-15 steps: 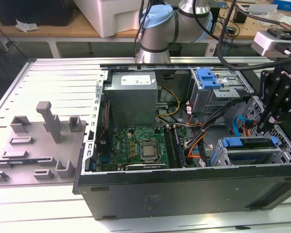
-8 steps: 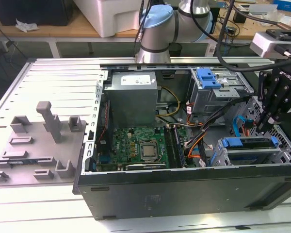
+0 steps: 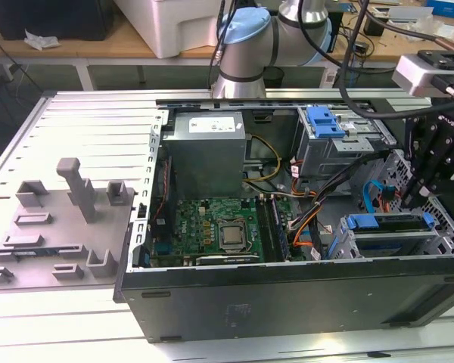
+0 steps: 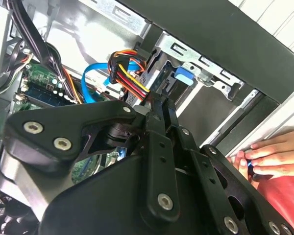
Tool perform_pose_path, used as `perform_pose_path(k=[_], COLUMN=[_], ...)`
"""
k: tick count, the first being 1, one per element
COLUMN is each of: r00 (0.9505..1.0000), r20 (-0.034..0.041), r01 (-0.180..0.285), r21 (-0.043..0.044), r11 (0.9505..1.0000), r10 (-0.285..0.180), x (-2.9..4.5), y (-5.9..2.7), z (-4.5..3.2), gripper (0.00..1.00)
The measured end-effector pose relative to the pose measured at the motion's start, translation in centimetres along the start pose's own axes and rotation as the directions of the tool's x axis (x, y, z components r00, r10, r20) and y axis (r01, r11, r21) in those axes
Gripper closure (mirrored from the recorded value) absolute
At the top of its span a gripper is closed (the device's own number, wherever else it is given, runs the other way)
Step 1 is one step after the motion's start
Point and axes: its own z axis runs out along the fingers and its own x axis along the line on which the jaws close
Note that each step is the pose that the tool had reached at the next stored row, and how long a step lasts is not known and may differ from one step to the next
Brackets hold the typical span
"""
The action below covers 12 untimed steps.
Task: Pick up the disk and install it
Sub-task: 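Insert the first disk wire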
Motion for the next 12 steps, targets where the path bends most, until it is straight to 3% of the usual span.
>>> perform_pose_path(k=[5,12], r00=[1.0000,1.0000], r20=[0.0025,0.0025], r01=[0.000,0.009], r21=[0.0006,0.0017], r11=[1.0000,1.0000], r10=[0.000,-0.009], x=[0.51,0.51], y=[0.01,0.02], z=[0.11,0.21], gripper=[0.83,0.83])
